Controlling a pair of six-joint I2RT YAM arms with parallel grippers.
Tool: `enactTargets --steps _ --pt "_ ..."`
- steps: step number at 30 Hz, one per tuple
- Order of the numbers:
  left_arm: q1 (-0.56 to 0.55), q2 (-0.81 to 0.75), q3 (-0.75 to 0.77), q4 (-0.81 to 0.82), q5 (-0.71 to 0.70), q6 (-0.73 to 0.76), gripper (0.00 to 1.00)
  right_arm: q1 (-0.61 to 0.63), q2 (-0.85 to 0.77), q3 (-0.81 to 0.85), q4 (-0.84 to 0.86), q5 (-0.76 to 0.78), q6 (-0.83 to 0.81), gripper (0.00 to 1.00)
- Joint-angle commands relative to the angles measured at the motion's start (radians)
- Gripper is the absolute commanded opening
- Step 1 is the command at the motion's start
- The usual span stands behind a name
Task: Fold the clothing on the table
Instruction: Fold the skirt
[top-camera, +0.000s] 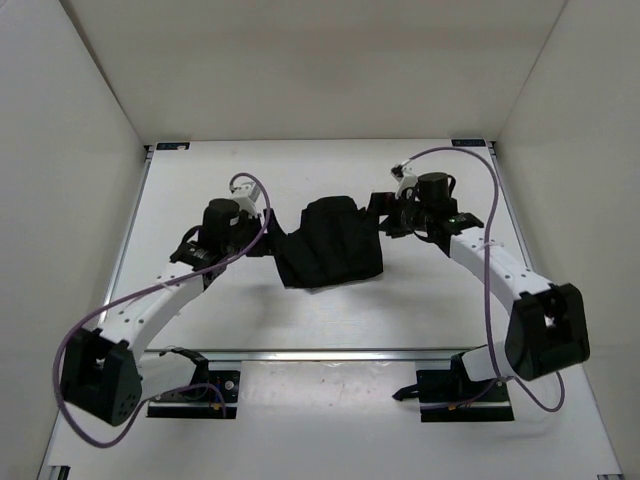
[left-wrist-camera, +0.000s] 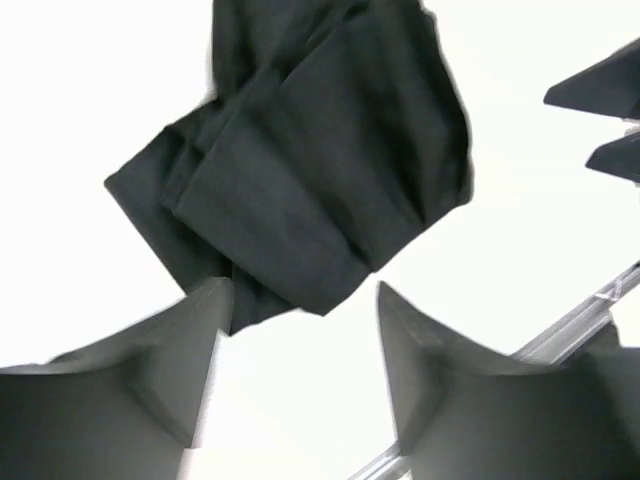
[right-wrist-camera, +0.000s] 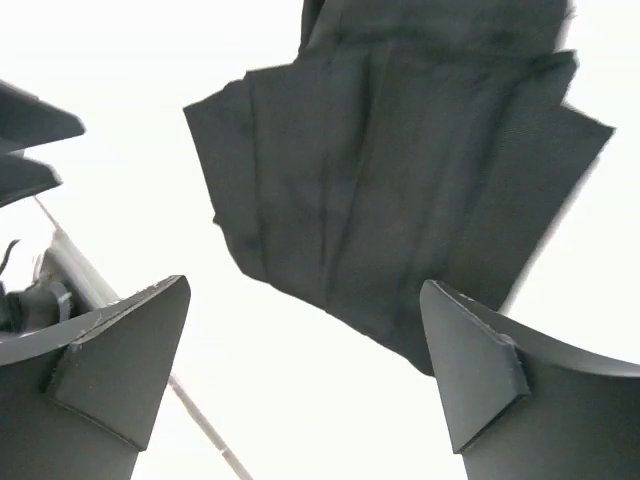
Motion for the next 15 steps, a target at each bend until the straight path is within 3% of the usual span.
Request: enactTargets --steps 1,3,4,8,15 --pt "-0.019 -0.077 0.065 -0.166 -0.083 0.069 0.78 0.001 -0.080 0.055 -0.114 0.194 -0.058 0.99" --pt "-0.028 -0.089 0.086 -0.236 -0.155 0.075 0.96 -0.020 -0.073 0.093 -0.201 0.274 -0.070 0.99" --pt "-0.025 -0.090 0.082 -0.275 -0.178 0.072 0.99 -0.040 -0.061 0.107 -0.262 0.280 -0.080 0.99" --pt "0.007 -0.101 0.111 -0.385 -0.295 0.092 0.99 -0.080 -0.037 0.130 -0.384 0.401 -0.096 0.99" --pt "0.059 -0.097 0.109 -0.458 -0.334 0.110 0.99 -0.129 -0.108 0.040 -0.303 0.408 -0.114 0.99"
